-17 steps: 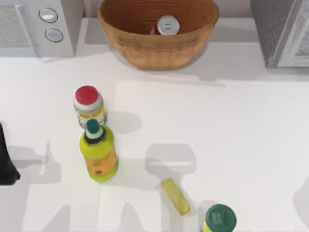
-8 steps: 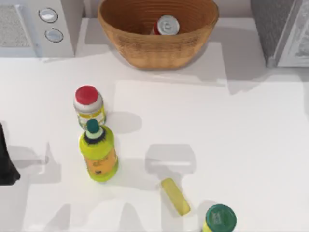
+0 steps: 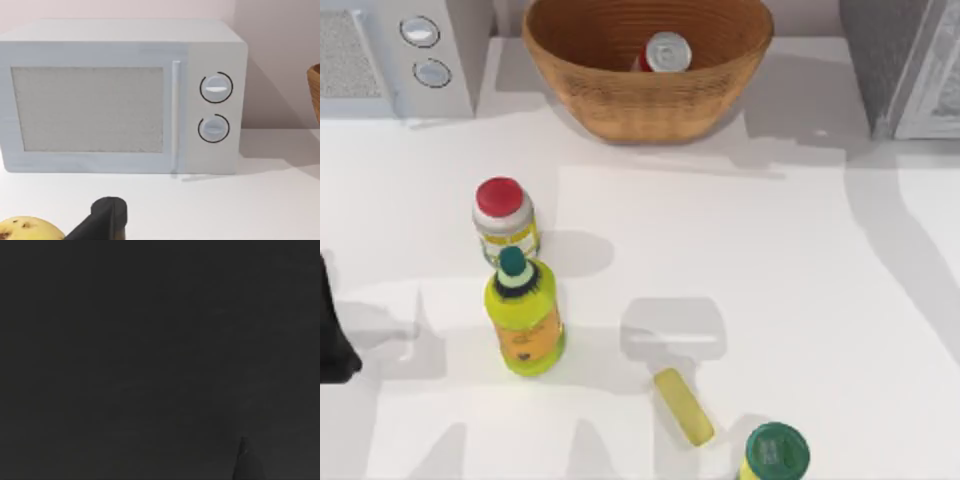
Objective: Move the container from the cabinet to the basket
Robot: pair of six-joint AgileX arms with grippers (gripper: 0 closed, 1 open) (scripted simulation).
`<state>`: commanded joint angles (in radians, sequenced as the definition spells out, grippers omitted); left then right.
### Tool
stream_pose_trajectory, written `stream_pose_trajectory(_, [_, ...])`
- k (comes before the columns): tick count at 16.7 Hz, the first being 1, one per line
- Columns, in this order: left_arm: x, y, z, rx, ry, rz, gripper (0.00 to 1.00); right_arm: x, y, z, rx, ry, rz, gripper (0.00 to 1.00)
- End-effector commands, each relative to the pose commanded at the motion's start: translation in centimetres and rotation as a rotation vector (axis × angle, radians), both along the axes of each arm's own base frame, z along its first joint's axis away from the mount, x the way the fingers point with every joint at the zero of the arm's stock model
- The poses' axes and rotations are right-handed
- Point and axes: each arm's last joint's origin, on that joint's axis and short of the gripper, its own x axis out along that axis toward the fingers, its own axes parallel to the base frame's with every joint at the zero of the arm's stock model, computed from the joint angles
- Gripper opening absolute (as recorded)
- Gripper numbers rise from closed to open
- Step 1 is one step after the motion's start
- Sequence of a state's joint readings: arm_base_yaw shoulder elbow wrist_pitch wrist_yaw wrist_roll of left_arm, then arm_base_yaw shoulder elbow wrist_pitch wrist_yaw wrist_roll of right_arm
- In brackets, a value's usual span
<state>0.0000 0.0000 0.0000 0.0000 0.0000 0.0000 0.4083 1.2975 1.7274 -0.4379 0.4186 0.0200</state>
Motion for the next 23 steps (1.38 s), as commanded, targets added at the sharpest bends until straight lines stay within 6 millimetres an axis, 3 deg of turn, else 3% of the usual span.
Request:
stream_pose_trajectory(5, [0.0,0.0,0.0,0.0,0.0,0.0,1.0,-0.4,0.6,-0.1,-0.001,0.0,0.0,1.0])
stream_pose_trajectory(7, [0.0,0.0,0.0,0.0,0.0,0.0,1.0,-1.1,-0.4,0.6,-0.003,-0.021,-0.042,1.0])
stream_pose_trajectory(15, [0.0,0.0,0.0,0.0,0.0,0.0,1.0,3.8,-0.5,0.6,-0.004,-0.02,-0.043,1.0])
stream_pose_trajectory(17, [0.0,0.0,0.0,0.0,0.0,0.0,1.0,3.8,-0.5,0.6,-0.004,-0.02,-0.043,1.0])
stream_pose_trajectory(23, [0.0,0.0,0.0,0.0,0.0,0.0,1.0,1.3,-1.5,0.1,0.004,-0.042,-0.027,1.0])
